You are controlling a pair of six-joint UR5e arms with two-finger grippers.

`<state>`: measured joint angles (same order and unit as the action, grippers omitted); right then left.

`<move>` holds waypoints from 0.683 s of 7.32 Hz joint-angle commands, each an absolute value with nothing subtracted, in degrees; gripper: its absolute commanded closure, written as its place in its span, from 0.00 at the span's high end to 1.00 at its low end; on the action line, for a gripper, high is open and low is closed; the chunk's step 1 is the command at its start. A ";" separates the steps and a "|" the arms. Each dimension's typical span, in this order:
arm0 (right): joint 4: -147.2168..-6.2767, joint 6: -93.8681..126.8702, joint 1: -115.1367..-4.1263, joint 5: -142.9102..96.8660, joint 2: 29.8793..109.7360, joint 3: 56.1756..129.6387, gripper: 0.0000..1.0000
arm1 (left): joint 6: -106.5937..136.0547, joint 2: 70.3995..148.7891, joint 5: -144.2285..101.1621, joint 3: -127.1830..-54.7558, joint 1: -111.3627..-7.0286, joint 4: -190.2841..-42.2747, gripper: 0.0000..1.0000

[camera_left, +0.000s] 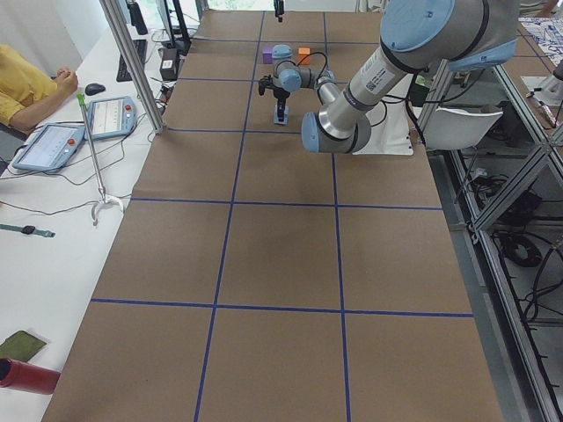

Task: Place blue block between orange and purple blocks
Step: 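Carry the light blue cube with the left gripper to the table center and release it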

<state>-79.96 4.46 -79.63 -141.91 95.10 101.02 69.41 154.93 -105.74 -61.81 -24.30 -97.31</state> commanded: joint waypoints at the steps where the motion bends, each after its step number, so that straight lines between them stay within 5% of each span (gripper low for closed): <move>1: -76.75 4.66 -79.54 -142.03 95.19 101.25 1.00 | 69.35 155.21 -105.47 -61.70 -24.08 -97.12 0.98; 5: -76.46 17.36 -72.63 -141.77 90.38 103.27 1.00 | 69.52 154.95 -103.88 -65.98 -25.83 -96.07 1.00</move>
